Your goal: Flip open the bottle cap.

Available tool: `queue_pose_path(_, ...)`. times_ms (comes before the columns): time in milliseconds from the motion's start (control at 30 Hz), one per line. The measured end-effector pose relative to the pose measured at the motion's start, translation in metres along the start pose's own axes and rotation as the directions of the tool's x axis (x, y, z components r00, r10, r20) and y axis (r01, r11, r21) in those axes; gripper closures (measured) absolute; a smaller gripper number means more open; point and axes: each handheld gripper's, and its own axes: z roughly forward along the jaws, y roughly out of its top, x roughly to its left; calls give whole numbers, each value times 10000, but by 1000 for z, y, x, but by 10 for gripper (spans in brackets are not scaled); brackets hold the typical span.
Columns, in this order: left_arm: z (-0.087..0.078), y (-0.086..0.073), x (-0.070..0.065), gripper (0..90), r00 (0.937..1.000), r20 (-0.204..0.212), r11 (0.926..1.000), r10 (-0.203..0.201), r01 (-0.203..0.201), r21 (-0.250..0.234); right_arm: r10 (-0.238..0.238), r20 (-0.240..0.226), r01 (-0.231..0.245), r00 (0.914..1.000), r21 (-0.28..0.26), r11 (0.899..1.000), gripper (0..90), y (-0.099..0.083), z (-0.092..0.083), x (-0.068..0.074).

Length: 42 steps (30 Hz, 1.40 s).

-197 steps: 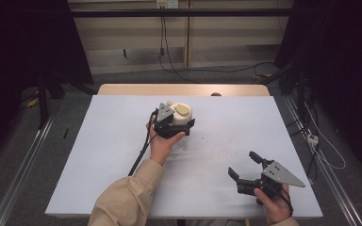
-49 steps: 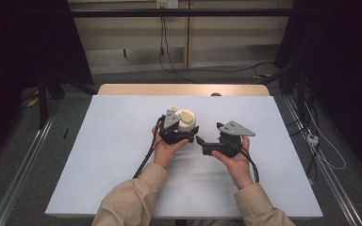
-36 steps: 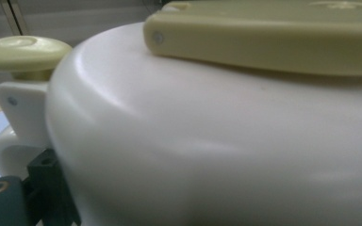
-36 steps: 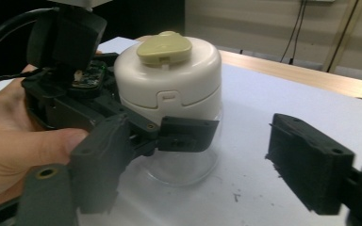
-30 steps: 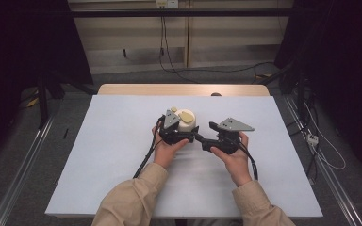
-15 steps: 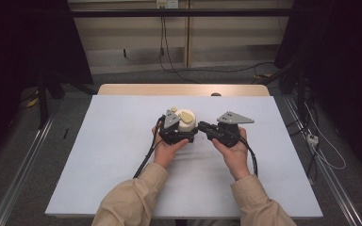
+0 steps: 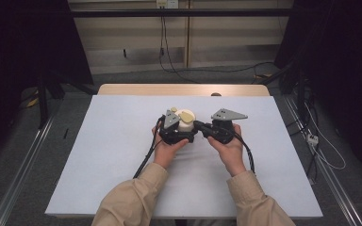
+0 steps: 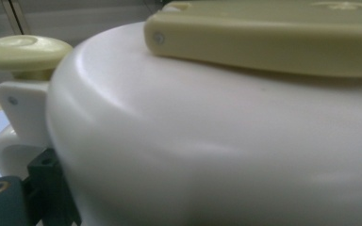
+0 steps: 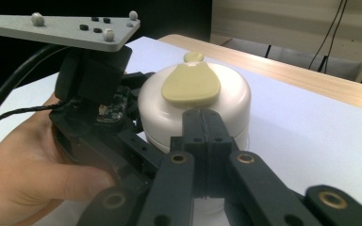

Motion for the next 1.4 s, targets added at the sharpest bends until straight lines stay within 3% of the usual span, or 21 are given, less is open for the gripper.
queue_pose_path(400,0,0,0,58,10000,-43,10000,13,-13,6,-74,-111,76,9999,165,9998,900,1,3,-1)
queue_pose_path(533,0,0,0,58,10000,-47,10000,1,-1,16,-350,-87,352,9994,306,9989,900,5,5,3)
queue_pose_path(1400,0,0,-1,58,9999,-92,10000,-53,53,55,-219,-133,219,9997,-18,9998,900,13,7,3)
